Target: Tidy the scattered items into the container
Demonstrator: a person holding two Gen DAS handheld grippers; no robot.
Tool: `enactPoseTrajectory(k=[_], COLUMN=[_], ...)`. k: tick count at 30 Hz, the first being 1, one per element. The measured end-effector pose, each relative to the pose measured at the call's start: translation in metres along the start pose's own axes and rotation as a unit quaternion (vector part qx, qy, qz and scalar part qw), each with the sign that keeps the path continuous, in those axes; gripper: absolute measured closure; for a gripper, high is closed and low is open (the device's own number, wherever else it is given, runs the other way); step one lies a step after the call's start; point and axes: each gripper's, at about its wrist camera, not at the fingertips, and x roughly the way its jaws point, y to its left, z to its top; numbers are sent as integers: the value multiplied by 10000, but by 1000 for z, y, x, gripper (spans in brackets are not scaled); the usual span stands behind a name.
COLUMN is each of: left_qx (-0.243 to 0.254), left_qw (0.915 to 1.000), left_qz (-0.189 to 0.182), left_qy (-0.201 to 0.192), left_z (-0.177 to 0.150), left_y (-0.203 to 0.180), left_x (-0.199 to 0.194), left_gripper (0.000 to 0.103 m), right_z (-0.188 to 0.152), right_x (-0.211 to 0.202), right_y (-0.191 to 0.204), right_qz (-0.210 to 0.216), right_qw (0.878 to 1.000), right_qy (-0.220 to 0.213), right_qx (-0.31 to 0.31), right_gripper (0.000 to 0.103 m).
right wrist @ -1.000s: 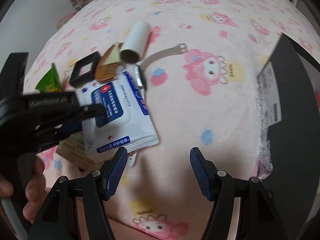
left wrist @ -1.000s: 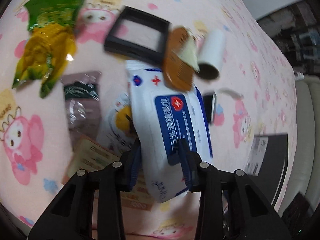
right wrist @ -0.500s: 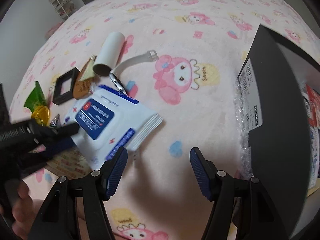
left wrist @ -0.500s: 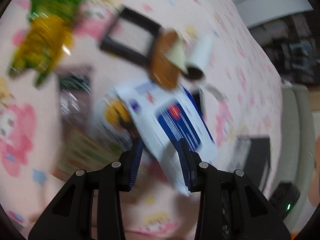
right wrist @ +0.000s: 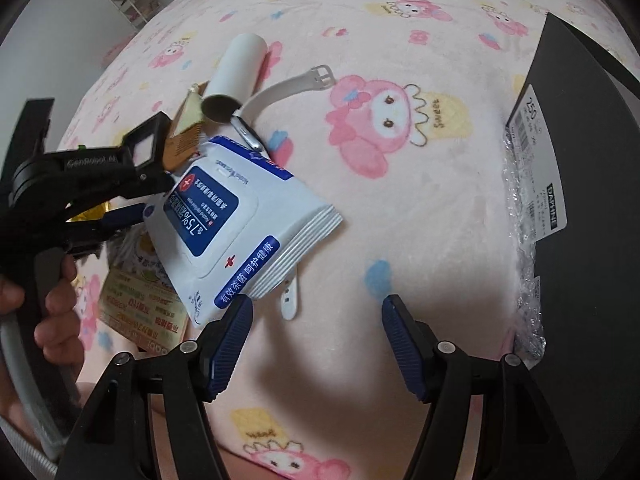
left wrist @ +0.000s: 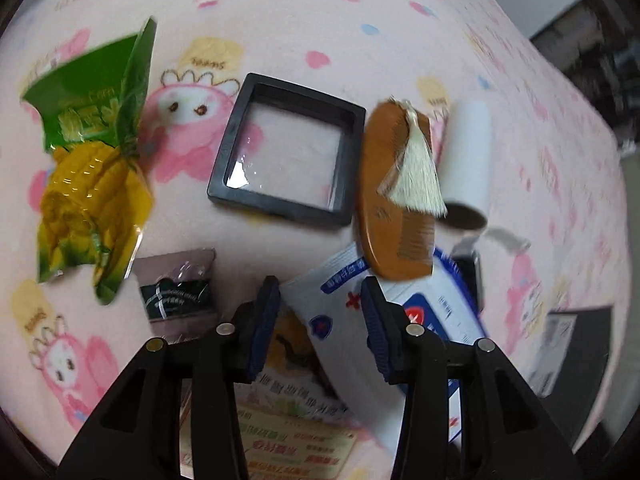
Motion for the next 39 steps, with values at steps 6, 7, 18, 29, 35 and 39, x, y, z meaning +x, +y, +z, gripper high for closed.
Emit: enactPoseTrajectory(k=[6, 7, 18, 29, 35, 39], left_qx=[53, 93, -502, 177, 233, 318], left_qw=[9985, 9973, 9963, 9958, 9935, 9908], left_qz=[-449, -612, -691, -813, -1024, -1195], left_qy=[316, 395, 42, 391, 436, 542], left_z=[-32, -39, -22, -63, -79, -66], left_y=[-7, -10, 4, -31, -38, -39], left_x=[-7, -9, 1, -5, -7, -4], left_gripper=[71, 71, 67, 66, 71, 75], right_z=[-3, -2, 12, 10, 20, 20], right_x=[-8, -9, -2, 0, -9, -6], right_y=[-1, -2, -11, 8, 2, 5], right_qz=[-225, -243, -49, 29, 103, 46], right_qw=[9990, 9989, 9998, 9998, 9987, 9990], right_qy=[-241, -252, -159, -194, -504, -441], right_qx=[-318, -312, 83, -17, 36, 60], right_gripper=[39, 39, 38, 38, 38, 38])
